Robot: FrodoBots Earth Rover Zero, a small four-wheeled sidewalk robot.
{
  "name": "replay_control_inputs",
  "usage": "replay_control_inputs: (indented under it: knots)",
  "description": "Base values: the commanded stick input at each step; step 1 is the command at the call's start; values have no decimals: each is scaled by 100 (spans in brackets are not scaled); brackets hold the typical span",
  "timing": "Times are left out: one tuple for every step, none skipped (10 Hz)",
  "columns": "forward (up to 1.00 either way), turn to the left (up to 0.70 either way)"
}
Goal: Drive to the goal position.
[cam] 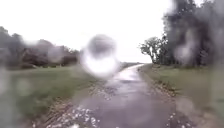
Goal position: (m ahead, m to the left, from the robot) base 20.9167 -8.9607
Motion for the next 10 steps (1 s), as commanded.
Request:
replay_control_inputs:
  knots:
    - [85, -24]
    - [85, 0]
    - [85, 0]
    - [85, 0]
    - [85, 0]
    - [85, 0]
    - [85, 0]
    - [85, 0]
    - [85, 0]
    - [85, 0]
